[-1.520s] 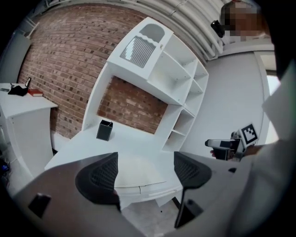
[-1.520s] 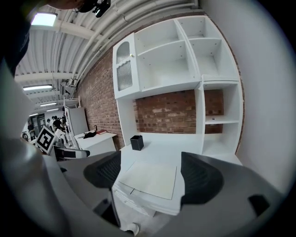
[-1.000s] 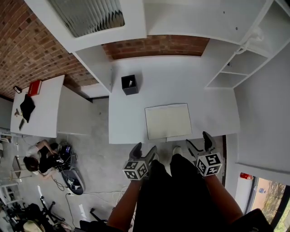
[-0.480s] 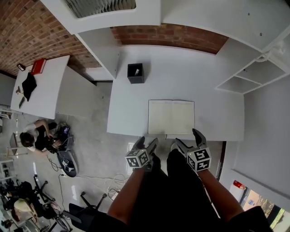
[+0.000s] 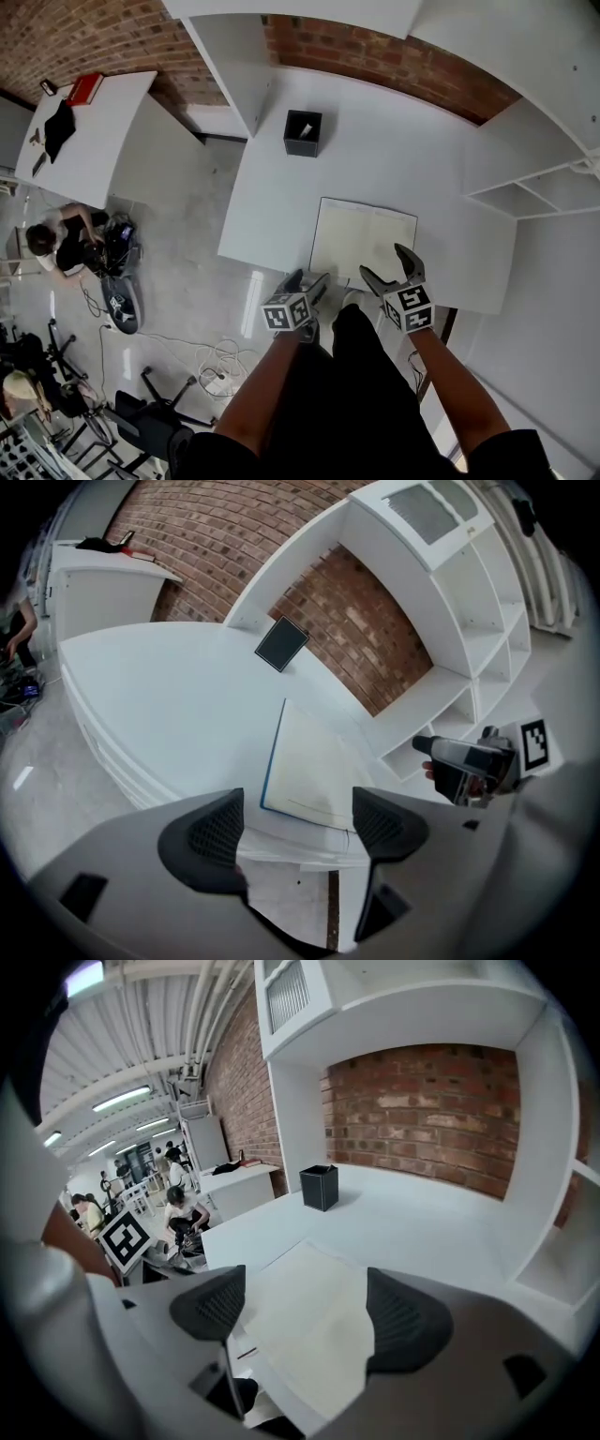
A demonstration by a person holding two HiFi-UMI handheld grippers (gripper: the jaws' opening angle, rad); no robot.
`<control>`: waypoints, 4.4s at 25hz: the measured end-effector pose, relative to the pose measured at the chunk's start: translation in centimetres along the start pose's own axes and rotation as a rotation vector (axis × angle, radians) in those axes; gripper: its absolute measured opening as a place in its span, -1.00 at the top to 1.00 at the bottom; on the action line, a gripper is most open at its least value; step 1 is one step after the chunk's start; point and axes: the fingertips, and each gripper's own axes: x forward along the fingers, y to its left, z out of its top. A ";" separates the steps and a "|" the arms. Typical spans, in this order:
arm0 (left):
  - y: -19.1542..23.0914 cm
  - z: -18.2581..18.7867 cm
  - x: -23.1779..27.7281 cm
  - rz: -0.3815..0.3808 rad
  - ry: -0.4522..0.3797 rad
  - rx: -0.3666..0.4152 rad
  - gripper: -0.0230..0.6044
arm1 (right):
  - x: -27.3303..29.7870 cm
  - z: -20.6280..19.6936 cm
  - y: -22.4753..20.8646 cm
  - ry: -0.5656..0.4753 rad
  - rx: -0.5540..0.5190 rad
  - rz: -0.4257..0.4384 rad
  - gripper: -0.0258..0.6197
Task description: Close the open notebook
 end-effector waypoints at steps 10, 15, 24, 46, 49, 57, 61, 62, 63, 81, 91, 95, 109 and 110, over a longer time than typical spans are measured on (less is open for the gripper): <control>0.2 1.2 1.2 0.006 -0.048 -0.132 -0.21 | 9.5 1.7 -2.8 0.152 -0.205 0.216 -0.29; 0.1 1.7 1.5 0.016 -0.096 -0.227 -0.21 | 13.6 3.1 -2.2 0.205 -0.292 0.351 -0.23; 0.2 1.6 1.8 0.086 -0.085 -0.202 -0.21 | 19.5 4.2 1.5 0.270 -0.449 0.540 -0.13; 0.1 2.0 2.2 0.041 -0.183 -0.274 -0.21 | 22.0 1.6 2.9 0.391 -0.659 0.688 0.12; 0.1 2.2 2.0 0.045 -0.200 -0.289 -0.21 | 22.0 1.6 2.8 0.385 -0.666 0.686 0.12; 0.1 2.3 2.1 0.050 -0.230 -0.301 -0.21 | 21.9 1.6 2.7 0.387 -0.660 0.723 0.10; 0.0 2.5 2.0 0.049 -0.245 -0.303 -0.21 | 21.8 1.6 2.8 0.387 -0.679 0.744 0.09; 0.0 2.6 1.9 0.048 -0.248 -0.301 -0.21 | 21.8 1.5 2.8 0.387 -0.681 0.750 0.08; -0.1 2.6 1.9 0.048 -0.249 -0.299 -0.21 | 21.8 1.5 2.8 0.388 -0.681 0.756 0.08; -0.1 2.8 2.0 0.081 -0.262 -0.282 -0.21 | 22.2 1.9 2.0 0.353 -0.650 0.692 0.28; -0.6 2.2 3.6 0.105 -0.239 -0.255 -0.21 | 21.8 1.9 2.1 0.360 -0.623 0.739 0.71; -0.5 2.2 3.4 0.109 -0.255 -0.273 -0.21 | 21.5 2.4 1.9 0.340 -0.627 0.735 0.79; -0.7 1.4 2.8 0.108 -0.239 -0.310 -0.21 | 20.6 3.1 2.0 0.286 -0.623 0.715 0.88; -0.7 1.2 2.8 0.130 -0.222 -0.298 -0.21 | 20.7 3.0 1.9 0.285 -0.620 0.713 0.88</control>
